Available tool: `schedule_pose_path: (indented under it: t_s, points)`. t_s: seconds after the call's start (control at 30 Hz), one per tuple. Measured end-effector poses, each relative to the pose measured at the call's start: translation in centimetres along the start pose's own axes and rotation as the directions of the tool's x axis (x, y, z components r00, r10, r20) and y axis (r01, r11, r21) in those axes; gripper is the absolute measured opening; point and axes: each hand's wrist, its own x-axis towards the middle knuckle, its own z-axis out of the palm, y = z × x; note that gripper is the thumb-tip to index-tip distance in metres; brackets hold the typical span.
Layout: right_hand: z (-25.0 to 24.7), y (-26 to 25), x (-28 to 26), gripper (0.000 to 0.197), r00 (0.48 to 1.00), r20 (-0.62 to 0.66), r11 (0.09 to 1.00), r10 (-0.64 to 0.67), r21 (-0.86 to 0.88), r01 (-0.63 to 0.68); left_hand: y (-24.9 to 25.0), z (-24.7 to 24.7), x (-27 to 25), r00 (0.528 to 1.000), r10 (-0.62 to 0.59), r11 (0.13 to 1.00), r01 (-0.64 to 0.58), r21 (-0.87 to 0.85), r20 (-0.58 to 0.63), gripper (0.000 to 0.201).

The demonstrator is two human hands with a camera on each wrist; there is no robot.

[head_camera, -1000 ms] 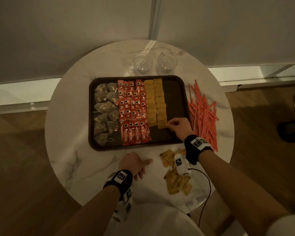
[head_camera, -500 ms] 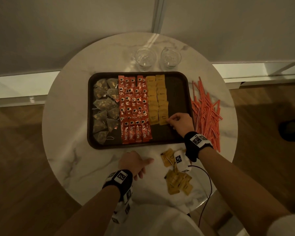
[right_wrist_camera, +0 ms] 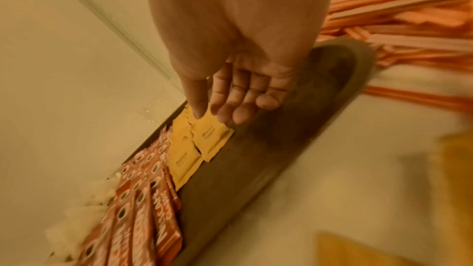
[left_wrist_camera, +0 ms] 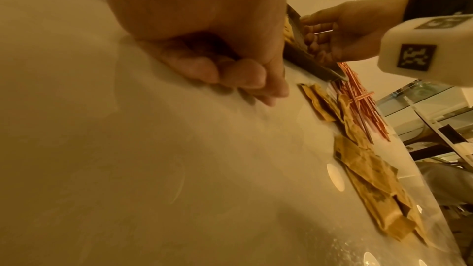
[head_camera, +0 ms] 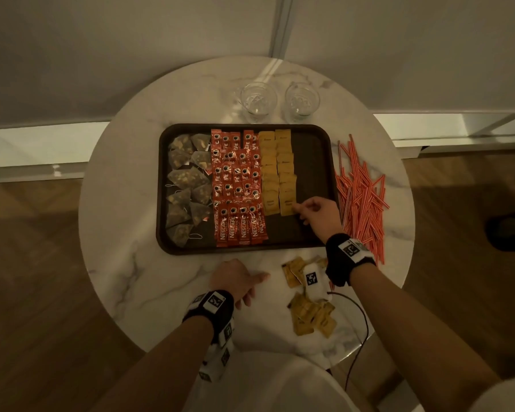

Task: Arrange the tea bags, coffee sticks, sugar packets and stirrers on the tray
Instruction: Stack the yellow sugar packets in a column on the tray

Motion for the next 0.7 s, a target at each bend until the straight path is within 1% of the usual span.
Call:
schedule_pose_path:
  t_s: [0.07,0.17,0.23,0.33,0.4,0.5,0.6,0.7]
  points:
    - [-0.6,-0.1,-1.8,0.021,1.000,-0.001,0.999,-0.016,0.031,0.016,0.2,0.0,0.1,1.000,-0.025,1.000,0.025,0.018,0.010,0.061]
    - [-1.3,0.9,-4.8,0.018,1.000,0.022,1.000,0.004,0.015,-0.004,0.3,0.0,0.2,0.998,-0.049,0.998,0.047,0.050,0.028,0.060]
    - [-1.5,2.3,-6.6,0.018,0.999,0.038,0.999,0.017,-0.035,-0.016,0.3,0.0,0.3,0.999,-0.048,0.998,0.047,0.050,0.024,0.060]
    - [-1.3,4.5,-8.7,0.013,0.999,0.041,0.983,-0.009,-0.181,0.016,0.2,0.1,0.3,1.000,-0.027,0.998,0.026,0.048,0.013,0.062]
    - [-1.0,5.7,-9.4,0.014,0.998,0.057,0.961,0.017,-0.277,0.000,0.1,0.1,0.2,1.000,-0.006,0.999,0.006,0.051,0.007,0.063]
    - [-0.2,6.5,-9.4,0.026,0.991,0.101,0.908,0.085,-0.418,-0.036,0.0,0.1,0.0,1.000,0.013,0.999,-0.012,0.049,-0.011,0.064]
    - [0.4,6.4,-9.3,0.023,0.985,0.120,0.871,0.124,-0.489,-0.050,-0.1,0.3,-0.2,1.000,0.021,0.999,-0.021,0.031,-0.018,0.065]
    - [0.7,5.6,-9.6,0.015,0.981,0.138,0.879,0.140,-0.474,-0.059,-0.3,0.2,-0.2,1.000,0.026,0.998,-0.026,-0.056,0.000,0.060]
